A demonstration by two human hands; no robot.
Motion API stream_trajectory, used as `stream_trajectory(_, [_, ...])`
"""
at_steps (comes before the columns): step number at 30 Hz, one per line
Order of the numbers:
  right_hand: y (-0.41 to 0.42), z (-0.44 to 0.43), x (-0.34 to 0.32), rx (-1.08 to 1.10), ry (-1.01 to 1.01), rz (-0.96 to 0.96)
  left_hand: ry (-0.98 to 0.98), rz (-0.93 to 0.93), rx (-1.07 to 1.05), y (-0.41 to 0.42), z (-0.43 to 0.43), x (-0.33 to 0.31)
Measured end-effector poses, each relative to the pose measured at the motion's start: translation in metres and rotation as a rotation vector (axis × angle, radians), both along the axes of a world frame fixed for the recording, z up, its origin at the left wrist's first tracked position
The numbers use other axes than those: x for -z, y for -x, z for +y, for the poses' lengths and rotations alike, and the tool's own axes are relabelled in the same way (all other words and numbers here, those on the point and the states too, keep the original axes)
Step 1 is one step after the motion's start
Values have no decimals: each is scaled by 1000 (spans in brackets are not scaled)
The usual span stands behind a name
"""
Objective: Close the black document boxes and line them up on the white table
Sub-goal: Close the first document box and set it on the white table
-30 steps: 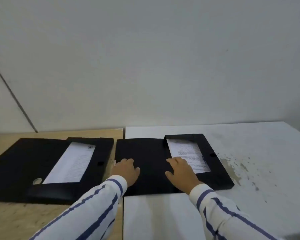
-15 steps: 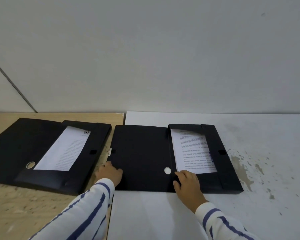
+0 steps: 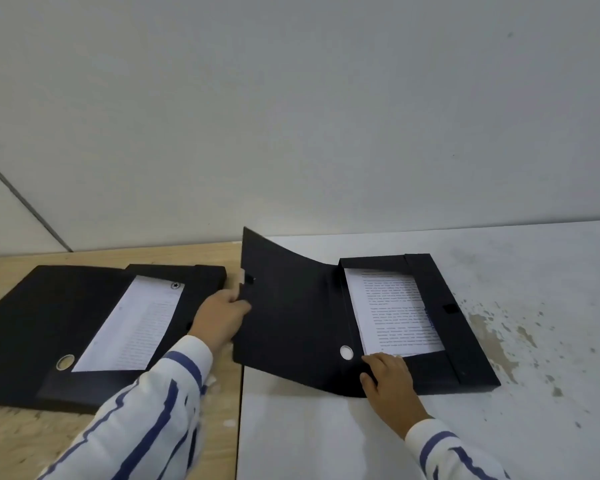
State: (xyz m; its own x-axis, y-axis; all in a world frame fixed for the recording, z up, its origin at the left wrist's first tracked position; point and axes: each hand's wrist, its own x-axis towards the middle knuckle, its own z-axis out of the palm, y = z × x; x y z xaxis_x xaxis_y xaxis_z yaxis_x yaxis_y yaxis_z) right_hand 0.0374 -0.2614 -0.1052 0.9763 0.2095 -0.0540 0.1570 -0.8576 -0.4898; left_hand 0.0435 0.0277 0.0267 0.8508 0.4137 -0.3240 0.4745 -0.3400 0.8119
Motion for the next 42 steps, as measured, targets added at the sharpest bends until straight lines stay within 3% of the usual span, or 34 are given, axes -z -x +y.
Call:
stream_trajectory(3, [-1,-1,-2,-2,-39,31,271,-133,109,0,-40,-30])
stream_trajectory(5, [0,-3,-7,15,-129,50,317,-197,193,-1,-66,-35])
stream_trajectory(11, [-7,-18,-45,324,-646,172,208,-274,499,-3,-137,-13])
stream_trajectory(15, [-27,-47,-87,467,-1149,325,30,-163,629,-10,-161,23])
stream_trajectory(18, [-48,-81,-113,451,-1325,338,-73,-74,655,-16,-175,42])
stream_trajectory(20, [-59,-102,-128,386,-1265,337,-138,-24,646,-24,-183,53])
stream_trajectory(24, [-79,-136,-139,267,-926,286,-226,62,599,-41,-202,70])
stream_trajectory(31, [-109,-165,-95,265,-397,251,-241,123,439,-62,-221,93])
stream_trajectory(39, [-105,-156,-39,227,40,209,-400,214,393,-65,-238,104])
stream_trajectory(42, [-101,-150,-29,189,109,207,-416,220,388,-65,-240,107])
